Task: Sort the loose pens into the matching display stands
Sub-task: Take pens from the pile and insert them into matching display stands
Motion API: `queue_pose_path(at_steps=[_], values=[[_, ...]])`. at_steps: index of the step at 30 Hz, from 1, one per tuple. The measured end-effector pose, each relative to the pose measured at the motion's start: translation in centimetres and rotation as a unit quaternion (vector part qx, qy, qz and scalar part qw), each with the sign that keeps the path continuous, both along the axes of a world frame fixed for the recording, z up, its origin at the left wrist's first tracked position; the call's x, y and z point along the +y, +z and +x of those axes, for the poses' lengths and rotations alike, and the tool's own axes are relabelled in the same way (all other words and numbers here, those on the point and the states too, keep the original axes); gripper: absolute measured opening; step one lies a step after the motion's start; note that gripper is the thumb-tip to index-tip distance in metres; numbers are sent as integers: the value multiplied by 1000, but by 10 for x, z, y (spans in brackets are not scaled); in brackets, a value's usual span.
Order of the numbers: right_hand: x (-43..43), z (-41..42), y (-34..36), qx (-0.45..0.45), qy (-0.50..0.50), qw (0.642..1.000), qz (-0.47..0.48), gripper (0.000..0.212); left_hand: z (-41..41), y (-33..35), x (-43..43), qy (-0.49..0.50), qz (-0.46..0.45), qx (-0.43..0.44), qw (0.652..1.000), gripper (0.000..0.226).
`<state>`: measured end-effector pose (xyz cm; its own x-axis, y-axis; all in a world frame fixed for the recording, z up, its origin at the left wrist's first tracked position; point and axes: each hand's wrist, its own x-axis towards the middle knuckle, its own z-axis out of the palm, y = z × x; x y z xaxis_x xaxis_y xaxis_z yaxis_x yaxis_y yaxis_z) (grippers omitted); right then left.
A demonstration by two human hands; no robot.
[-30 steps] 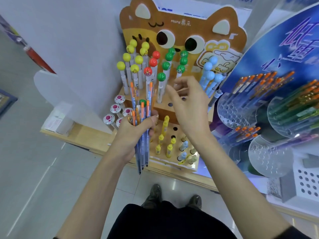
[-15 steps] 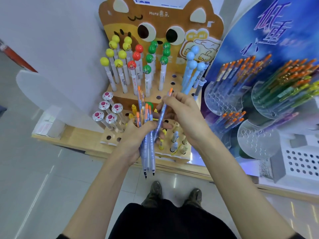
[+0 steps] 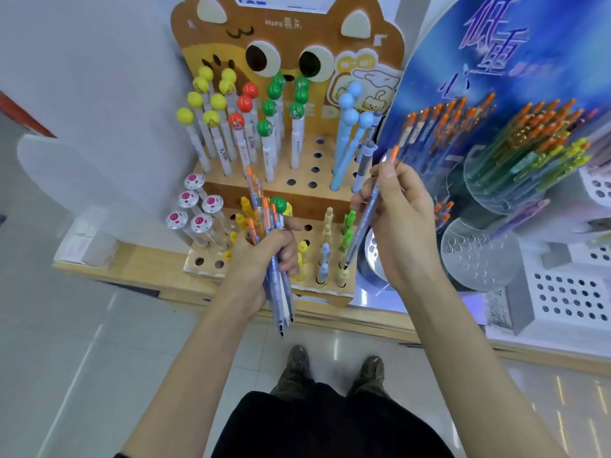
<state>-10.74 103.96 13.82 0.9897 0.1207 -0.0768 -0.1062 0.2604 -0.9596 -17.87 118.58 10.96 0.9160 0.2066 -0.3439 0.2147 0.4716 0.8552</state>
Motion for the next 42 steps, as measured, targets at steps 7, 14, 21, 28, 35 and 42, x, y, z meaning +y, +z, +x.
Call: queue_pose_path(at_steps=[7,14,21,28,35,42], values=[[-60,-1,-30,-104,-91,958,-253,13,6,-4,-36,-48,38,8,998,17],[-95,3,-47,-135,-73,940,-304,22,12,-9,-58,-65,46,30,996,16],[-95,14,-58,-221,4,885,-410,15,18,-11,-60,-59,48,38,996,14],[-96,13,-59,-247,27,870,-426,17,20,-11,-58,-61,54,29,996,13],[-102,13,-66,-266,22,865,-425,20,24,-8,-55,-61,35,27,997,13],[-90,15,-87,-318,30,812,-488,23,24,-9,-55,-63,42,23,997,12]])
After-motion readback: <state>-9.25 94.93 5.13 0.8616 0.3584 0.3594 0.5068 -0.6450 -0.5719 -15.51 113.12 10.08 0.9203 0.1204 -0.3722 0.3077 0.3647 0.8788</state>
